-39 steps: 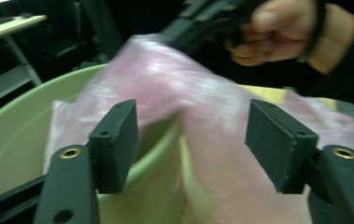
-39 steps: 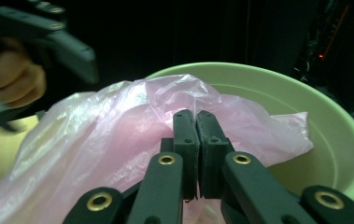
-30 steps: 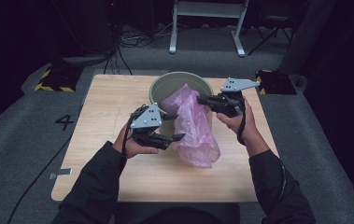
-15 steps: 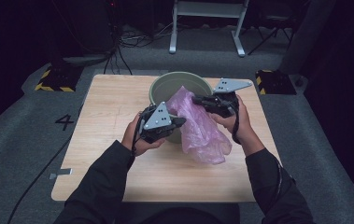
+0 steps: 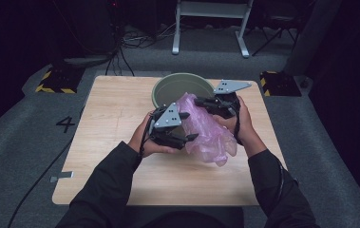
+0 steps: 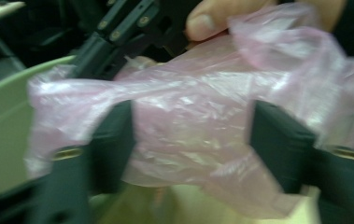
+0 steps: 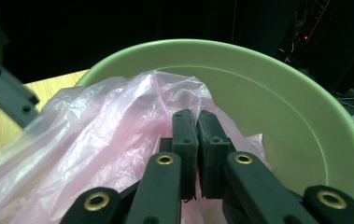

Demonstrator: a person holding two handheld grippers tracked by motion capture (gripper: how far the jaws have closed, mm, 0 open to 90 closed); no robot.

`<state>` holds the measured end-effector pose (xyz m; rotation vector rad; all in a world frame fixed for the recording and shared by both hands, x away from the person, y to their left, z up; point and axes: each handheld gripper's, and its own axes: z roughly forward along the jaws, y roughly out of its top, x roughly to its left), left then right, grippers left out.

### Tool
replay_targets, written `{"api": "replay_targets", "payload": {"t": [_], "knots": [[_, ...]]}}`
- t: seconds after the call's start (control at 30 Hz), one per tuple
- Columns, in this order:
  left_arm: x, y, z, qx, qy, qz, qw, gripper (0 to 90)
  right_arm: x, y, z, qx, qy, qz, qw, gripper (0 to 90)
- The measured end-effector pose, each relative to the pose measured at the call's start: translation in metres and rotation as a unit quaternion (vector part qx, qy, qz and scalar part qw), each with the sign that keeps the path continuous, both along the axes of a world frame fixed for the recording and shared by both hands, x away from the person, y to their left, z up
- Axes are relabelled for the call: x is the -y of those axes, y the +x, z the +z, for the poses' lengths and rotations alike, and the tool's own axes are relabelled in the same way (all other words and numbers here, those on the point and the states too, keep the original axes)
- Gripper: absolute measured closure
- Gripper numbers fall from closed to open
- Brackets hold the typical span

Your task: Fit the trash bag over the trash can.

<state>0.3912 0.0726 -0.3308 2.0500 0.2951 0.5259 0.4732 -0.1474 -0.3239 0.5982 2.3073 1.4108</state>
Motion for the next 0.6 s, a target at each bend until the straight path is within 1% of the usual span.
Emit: {"api": "replay_targets", "payload": {"t": [0.03, 0.07, 0.1, 0.17, 0.2, 0.23, 0.27, 0.33, 0.37, 0.47, 0.57, 0.6], "knots": [[0.001, 0.001, 0.000, 0.006, 0.010, 0.005, 0.9999, 53.6, -0.001, -0.002, 0.000, 0.007, 0.002, 0.001, 1.0000, 87.1], [0.002, 0.003, 0.000, 0.007, 0.016, 0.005, 0.9998, 53.6, -0.001, -0.002, 0.000, 0.007, 0.002, 0.001, 1.0000, 87.1], [0.002, 0.006, 0.000, 0.009, 0.019, 0.009, 0.9997, 58.5, -0.001, -0.002, 0.000, 0.009, 0.005, 0.004, 0.9999, 87.0], [0.000, 0.013, -0.001, -0.005, 0.020, 0.012, 0.9997, 68.4, -0.002, -0.004, 0.001, 0.012, 0.003, 0.005, 0.9999, 86.7], [-0.001, 0.015, -0.001, -0.004, 0.015, 0.014, 0.9998, 72.9, -0.002, -0.004, 0.001, 0.012, 0.002, 0.007, 0.9999, 86.4], [-0.002, 0.016, -0.001, -0.009, 0.011, 0.013, 0.9998, 76.5, -0.002, -0.004, 0.001, 0.012, 0.002, 0.006, 0.9999, 85.9], [-0.003, 0.018, 0.000, -0.015, 0.006, 0.013, 0.9998, 78.8, -0.002, -0.004, 0.001, 0.011, 0.003, 0.005, 0.9999, 84.7], [-0.005, 0.021, 0.002, -0.021, 0.006, 0.018, 0.9996, 83.5, -0.001, -0.004, 0.000, 0.010, 0.005, 0.002, 0.9999, 81.9], [-0.006, 0.021, 0.003, -0.021, 0.004, 0.019, 0.9996, 86.3, 0.000, -0.004, 0.001, 0.011, 0.006, -0.004, 0.9999, 78.3], [-0.010, 0.021, 0.006, -0.017, 0.008, 0.034, 0.9992, 88.6, 0.001, -0.007, 0.004, 0.019, 0.012, -0.012, 0.9997, 70.1], [-0.013, 0.023, 0.008, -0.022, 0.009, 0.045, 0.9987, 89.5, 0.005, -0.012, 0.009, 0.030, 0.017, -0.015, 0.9993, 59.9], [-0.014, 0.024, 0.009, -0.024, 0.008, 0.045, 0.9987, 89.7, 0.008, -0.014, 0.011, 0.033, 0.018, -0.020, 0.9991, 55.1]]}}
